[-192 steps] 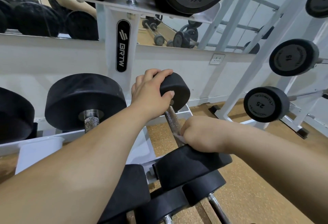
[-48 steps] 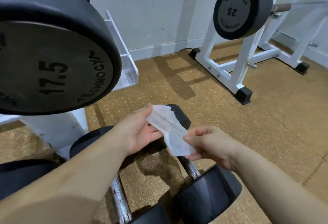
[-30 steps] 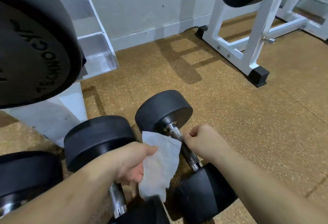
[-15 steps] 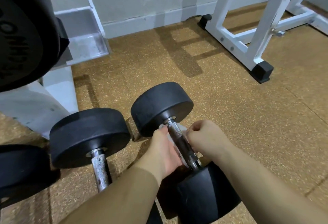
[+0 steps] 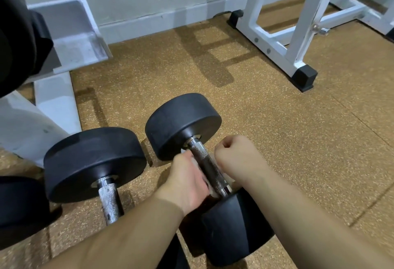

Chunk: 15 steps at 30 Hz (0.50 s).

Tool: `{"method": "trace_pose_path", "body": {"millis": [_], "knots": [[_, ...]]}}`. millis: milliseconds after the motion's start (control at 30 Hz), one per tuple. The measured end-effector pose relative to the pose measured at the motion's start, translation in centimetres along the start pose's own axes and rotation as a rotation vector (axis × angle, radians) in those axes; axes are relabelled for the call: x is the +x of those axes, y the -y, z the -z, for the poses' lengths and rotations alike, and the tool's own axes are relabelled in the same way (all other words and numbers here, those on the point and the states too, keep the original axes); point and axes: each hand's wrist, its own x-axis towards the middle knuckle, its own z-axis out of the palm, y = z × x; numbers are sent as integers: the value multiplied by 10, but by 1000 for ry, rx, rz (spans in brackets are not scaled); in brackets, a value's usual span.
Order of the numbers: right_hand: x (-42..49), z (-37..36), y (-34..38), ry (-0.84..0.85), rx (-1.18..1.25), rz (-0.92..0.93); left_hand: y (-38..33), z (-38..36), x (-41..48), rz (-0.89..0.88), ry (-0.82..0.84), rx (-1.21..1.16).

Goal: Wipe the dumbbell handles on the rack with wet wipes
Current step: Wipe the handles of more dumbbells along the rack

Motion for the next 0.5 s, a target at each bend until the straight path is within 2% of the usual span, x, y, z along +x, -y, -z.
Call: {"method": "trace_pose_path", "body": {"millis": [133,233,333,500], "knots": [[-4,2,-1,-61,69,30,-10,2,13,-117,-47,-84],[-7,2,0,-84,85,57,16,3,-3,-7,24,-17],[-7,2,-1,-85,96,63,5,-1,-8,53,40,34],[-10,3,-5,-133,125,73,-20,-1,11,-89,-13,-20]]}}
